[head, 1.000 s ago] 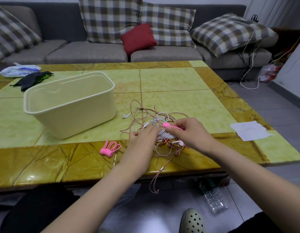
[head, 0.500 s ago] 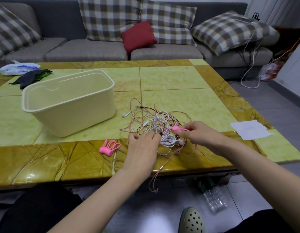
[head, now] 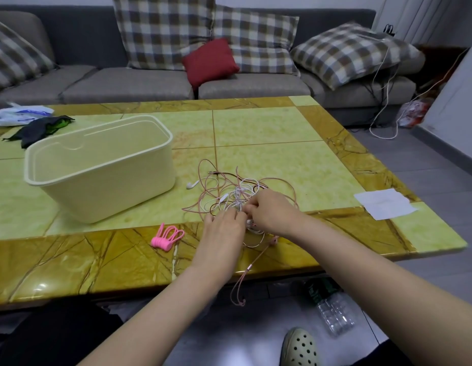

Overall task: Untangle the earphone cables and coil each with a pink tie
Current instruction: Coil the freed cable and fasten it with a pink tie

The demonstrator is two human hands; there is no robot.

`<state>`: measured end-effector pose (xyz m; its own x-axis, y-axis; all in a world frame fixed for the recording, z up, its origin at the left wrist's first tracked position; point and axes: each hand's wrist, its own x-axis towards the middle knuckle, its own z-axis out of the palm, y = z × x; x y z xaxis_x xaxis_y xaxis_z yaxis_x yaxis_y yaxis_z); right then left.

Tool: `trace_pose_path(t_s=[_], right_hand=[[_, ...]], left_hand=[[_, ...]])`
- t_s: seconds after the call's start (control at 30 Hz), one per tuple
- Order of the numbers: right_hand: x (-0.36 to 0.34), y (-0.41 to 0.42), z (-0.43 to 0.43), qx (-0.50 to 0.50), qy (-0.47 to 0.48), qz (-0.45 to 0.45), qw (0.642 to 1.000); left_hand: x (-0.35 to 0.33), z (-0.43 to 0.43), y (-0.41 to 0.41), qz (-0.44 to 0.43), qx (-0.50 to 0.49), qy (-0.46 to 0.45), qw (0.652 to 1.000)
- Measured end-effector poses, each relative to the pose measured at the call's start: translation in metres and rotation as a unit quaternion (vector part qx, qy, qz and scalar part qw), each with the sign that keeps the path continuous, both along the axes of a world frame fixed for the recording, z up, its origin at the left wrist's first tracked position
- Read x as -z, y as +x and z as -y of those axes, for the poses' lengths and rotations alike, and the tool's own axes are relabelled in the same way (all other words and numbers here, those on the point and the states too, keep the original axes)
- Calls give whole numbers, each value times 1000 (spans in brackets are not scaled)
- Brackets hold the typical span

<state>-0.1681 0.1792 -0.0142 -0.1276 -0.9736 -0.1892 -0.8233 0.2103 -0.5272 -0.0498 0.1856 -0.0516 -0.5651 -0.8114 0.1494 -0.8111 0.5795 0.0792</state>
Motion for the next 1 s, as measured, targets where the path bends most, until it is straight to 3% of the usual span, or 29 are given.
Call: trace_pose_path(t_s=[0.2, 0.73, 0.9, 1.0], right_hand=[[-2, -4, 3, 32, -72, 7, 997], [-7, 1, -1, -5, -54, -37, 998], [-15, 9, -10, -4, -104, -23, 994], [-9, 13, -19, 12, -140, 20, 990]], left_hand=[[3, 3, 4, -40, 17, 19, 999], [8, 16, 6, -123, 11, 68, 990], [7, 19, 6, -73, -37, 82, 993], [4, 24, 4, -107, -74, 125, 984]])
